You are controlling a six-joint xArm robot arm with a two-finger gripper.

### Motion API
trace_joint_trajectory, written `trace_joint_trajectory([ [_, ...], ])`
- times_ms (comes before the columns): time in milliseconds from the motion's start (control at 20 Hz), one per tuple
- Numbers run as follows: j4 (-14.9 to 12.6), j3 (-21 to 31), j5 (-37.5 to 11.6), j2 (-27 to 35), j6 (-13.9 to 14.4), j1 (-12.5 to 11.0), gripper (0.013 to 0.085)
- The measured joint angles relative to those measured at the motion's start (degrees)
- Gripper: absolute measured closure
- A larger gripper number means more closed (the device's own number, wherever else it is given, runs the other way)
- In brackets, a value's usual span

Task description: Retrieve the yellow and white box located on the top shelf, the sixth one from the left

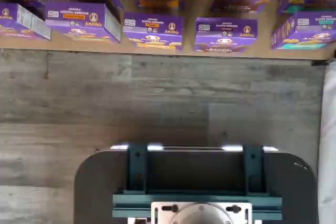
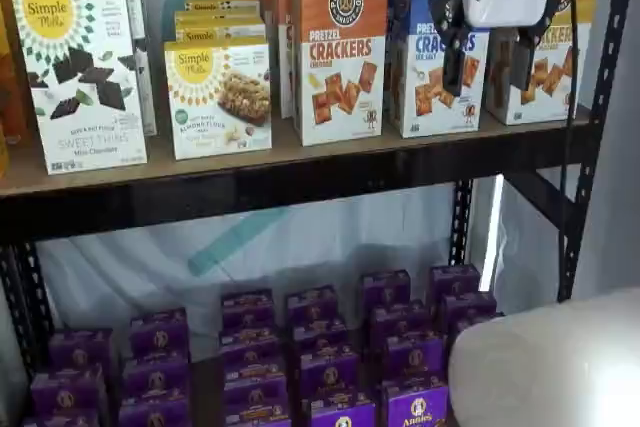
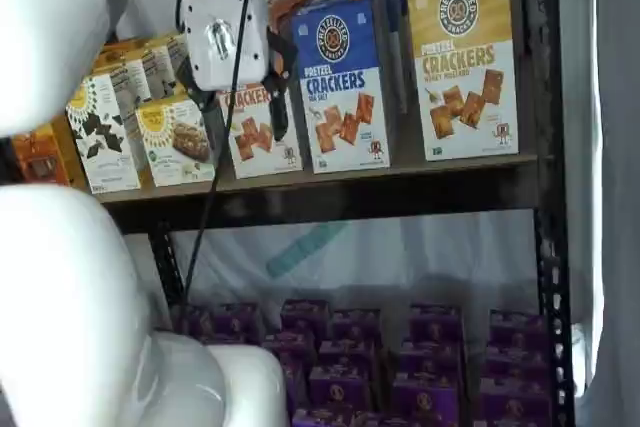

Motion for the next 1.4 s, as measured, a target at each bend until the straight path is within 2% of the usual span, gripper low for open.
trace_joint_trajectory([
  [100,2.1,-0.2,0.5,0.2,-0.9,-1.9,0.0130],
  [300,2.6,-0.1,0.3,0.1,-1.3,-2.4,0.0130],
  [500,0.3,0.7,-1.7,-0.7,-1.3,-1.3,0.0130],
  [650,-2.0,1.3,-4.6,-0.9,-3.4,-2.7,0.0130],
  [1000,-1.9,1.2,-9.9,1.3,-12.1,-11.7,0.0130],
  [1150,-1.3,-0.1,-13.6,4.1,-17.8,-17.8,0.0130],
  [1400,-0.6,-3.1,-16.5,8.7,-23.7,-23.8,0.0130],
])
